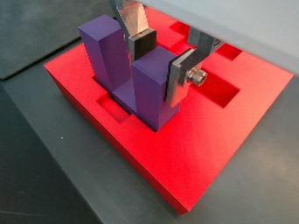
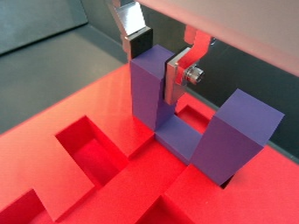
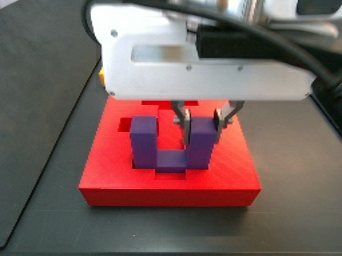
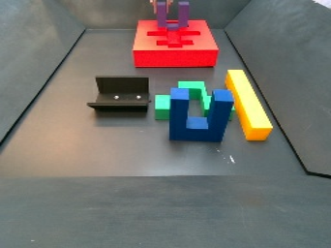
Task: Pick up the purple object. Move up. Move to above the board. Insert the purple object.
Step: Insert the purple object.
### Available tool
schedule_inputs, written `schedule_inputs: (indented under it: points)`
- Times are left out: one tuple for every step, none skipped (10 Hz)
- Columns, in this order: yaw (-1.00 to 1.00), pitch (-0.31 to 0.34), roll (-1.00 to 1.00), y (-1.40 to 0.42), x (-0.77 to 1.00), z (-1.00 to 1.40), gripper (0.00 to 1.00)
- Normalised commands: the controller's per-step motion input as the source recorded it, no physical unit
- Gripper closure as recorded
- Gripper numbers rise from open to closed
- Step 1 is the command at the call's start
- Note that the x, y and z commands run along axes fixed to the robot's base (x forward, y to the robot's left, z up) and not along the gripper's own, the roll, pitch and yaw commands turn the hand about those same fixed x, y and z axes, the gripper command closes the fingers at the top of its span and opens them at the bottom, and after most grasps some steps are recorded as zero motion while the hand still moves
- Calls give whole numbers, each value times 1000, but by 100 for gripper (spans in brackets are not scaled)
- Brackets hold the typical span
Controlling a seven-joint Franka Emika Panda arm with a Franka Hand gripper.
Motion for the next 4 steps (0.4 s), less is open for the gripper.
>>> schedule_inputs:
  points:
    - [0,-43,3,0,146,-611,100]
    - [0,-51,0,0,51,-471,100]
    - [0,0,4,0,0,0,100]
    - [0,0,26,9,0,0,100]
